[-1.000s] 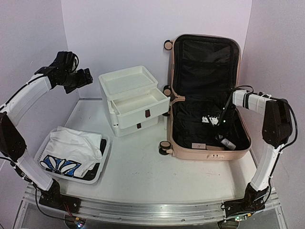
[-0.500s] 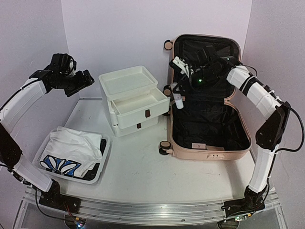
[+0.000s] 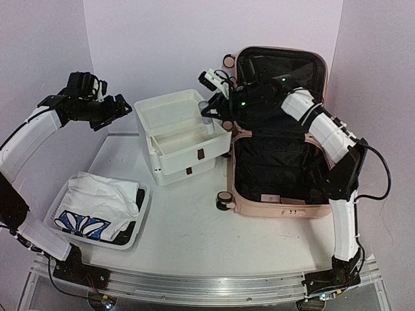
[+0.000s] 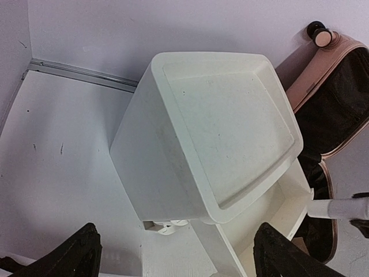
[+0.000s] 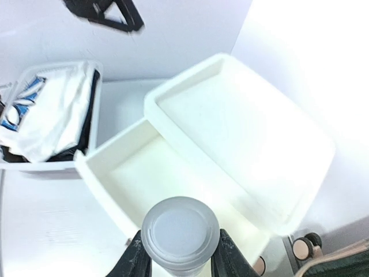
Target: Open, take out, and arrange the luggage
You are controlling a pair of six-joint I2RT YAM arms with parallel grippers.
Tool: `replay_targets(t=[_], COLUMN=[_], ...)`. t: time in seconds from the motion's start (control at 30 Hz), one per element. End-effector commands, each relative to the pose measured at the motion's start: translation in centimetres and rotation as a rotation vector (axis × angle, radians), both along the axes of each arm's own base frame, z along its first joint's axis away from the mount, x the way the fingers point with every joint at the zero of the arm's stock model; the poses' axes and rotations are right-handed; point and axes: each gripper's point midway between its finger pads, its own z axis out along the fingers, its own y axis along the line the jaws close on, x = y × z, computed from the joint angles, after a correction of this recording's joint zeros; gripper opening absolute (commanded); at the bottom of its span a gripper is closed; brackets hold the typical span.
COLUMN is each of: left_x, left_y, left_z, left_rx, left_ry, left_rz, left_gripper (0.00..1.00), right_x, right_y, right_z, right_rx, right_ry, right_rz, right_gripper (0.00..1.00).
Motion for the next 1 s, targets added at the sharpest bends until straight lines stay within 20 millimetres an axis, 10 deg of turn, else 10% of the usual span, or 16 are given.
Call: replay_targets(t=[0.0, 0.33, 0.53, 0.83, 0.97], left_x=[-1.2, -1.4, -0.7, 0.7, 1.6], left_y=[0.1, 0.4, 0.1, -0.2, -0.3], left_z=[2.7, 2.4, 2.1, 1.8, 1.3], left_rx=[-0.025, -0.020, -0.015, 0.009, 0.017], left_ry=[-0.081, -0.075, -0.067, -0.062, -0.050], left_rz=[-0.021, -0.005, -0.013, -0.021, -0.018], left_gripper=[0.92, 0.92, 0.91, 0.91, 0.91], right_x=[2.6, 4.0, 3.7, 3.9, 4.0], right_y=[1.4, 2.7, 3.5, 3.0, 1.5], right_z=[0.6, -5.8, -7.4, -5.2, -2.8], right_rx=[0.013, -0.173, -0.213, -0.178, -0.127], right_ry=[-0.148, -0.243, -0.259, -0.249, -0.177], right_rz=[-0.014, 0.037, 0.073, 0.007, -0.126], right_gripper=[0.00, 0.09, 0.32, 0.82, 0.89])
